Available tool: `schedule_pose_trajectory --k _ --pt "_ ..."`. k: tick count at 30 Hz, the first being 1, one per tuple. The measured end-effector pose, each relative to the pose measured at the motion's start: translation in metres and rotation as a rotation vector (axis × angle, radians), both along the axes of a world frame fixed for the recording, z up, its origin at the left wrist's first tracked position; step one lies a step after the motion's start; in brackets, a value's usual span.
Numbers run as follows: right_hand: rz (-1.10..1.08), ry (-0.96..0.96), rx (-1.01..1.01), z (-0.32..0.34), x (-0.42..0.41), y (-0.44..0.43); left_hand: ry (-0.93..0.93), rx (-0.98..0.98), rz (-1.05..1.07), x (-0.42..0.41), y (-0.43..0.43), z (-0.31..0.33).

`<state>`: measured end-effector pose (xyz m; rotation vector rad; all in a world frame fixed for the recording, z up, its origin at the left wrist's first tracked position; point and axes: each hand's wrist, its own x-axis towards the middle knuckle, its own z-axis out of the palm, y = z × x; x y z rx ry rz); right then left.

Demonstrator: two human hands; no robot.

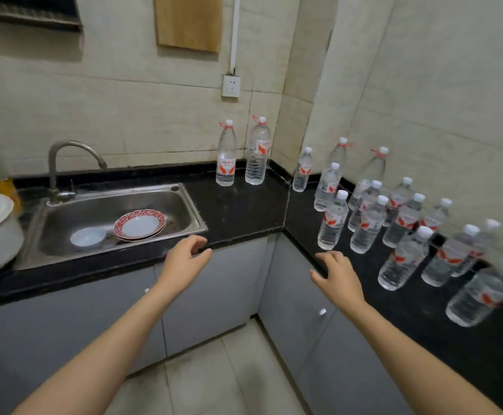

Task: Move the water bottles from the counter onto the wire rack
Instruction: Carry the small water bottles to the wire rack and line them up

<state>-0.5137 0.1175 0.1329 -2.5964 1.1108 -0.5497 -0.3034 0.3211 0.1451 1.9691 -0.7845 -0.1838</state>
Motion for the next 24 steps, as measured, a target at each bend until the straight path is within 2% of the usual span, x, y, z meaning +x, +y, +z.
schedule_pose_trajectory --k 6,10,18,24 --pt "-0.186 0.049 0.074 -0.016 -0.031 -0.019 0.14 0.024 -0.143 -0.007 -0.058 -0.048" --pt "-0.26 0.031 0.109 -0.023 -0.042 -0.05 0.158 0.07 -0.244 -0.018 -0.095 -0.059" --pt "-0.247 -0.113 0.196 -0.046 0.001 -0.146 0.059 0.077 -0.212 0.03 -0.187 -0.047" --pt "-0.159 -0.372 0.342 -0.061 0.047 -0.219 0.08 0.11 -0.194 0.045 -0.277 -0.046"
